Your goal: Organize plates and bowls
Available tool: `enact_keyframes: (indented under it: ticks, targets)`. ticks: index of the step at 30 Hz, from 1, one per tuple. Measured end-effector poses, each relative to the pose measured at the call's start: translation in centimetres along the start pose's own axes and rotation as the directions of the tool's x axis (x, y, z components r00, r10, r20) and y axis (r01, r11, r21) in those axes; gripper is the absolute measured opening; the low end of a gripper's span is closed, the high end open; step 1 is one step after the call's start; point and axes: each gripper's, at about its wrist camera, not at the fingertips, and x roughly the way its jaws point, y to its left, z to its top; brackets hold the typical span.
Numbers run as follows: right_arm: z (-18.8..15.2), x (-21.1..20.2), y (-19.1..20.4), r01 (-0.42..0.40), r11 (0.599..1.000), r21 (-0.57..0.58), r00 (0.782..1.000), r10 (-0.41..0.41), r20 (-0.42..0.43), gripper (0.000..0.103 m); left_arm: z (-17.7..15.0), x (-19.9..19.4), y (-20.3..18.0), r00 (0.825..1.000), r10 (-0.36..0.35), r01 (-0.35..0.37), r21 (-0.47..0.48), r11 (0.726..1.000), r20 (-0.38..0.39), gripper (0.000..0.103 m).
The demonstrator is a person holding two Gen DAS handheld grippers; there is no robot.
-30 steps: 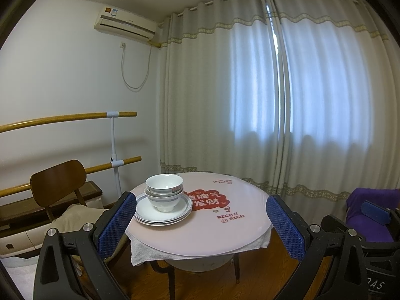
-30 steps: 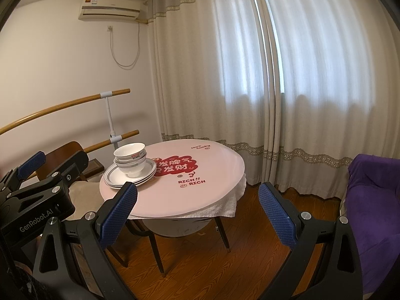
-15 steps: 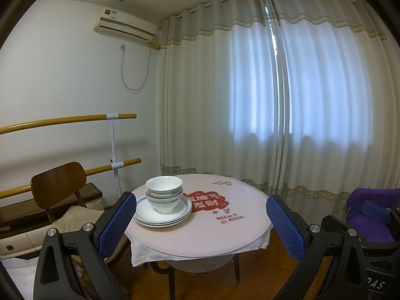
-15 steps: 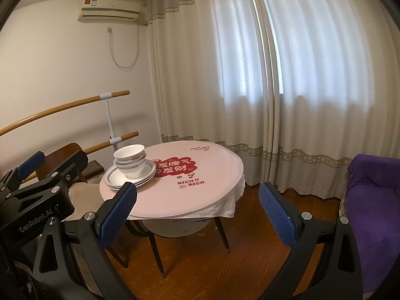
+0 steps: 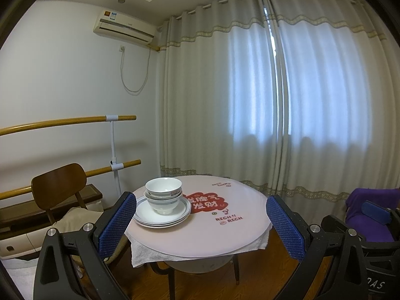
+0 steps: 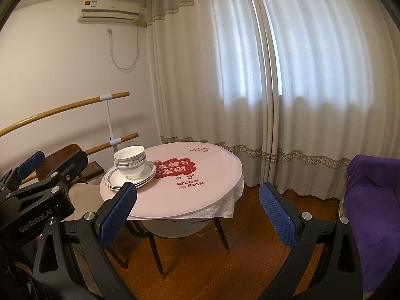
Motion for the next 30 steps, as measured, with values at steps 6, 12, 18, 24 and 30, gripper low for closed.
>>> enact_keyframes:
  ticks: [6, 12, 18, 24, 30]
  targets:
    - [0.0, -0.1, 0.0, 0.000, 1.000, 0.000, 1.000, 0.000, 0.002, 0.100, 0.1, -0.2, 0.0, 1.000, -0.002, 0.002, 0.000, 1.000, 0.004, 0.102]
    - [0.0, -0.5, 0.0, 0.001, 1.000, 0.001, 1.000, -0.001, 0.004, 0.100, 0.0, -0.5, 0.1, 1.000, -0.001, 0.001, 0.003, 1.000, 0.008, 0.102]
    - [0.2, -0.7, 0.0, 0.001, 1.000, 0.001, 1.000, -0.001, 0.006, 0.100, 0.0, -0.6, 0.1, 1.000, -0.003, 0.003, 0.002, 1.000, 0.009, 0.102]
    - [0.5, -1.0, 0.3, 0.002, 1.000, 0.001, 1.000, -0.002, 0.013, 0.100, 0.1, -1.1, 0.0, 1.000, -0.002, 0.002, 0.003, 1.000, 0.016, 0.102]
    - [0.5, -1.1, 0.4, 0.003, 1.000, 0.000, 1.000, -0.003, 0.017, 0.100, 0.0, -1.5, 0.0, 1.000, -0.002, 0.001, 0.004, 1.000, 0.023, 0.102]
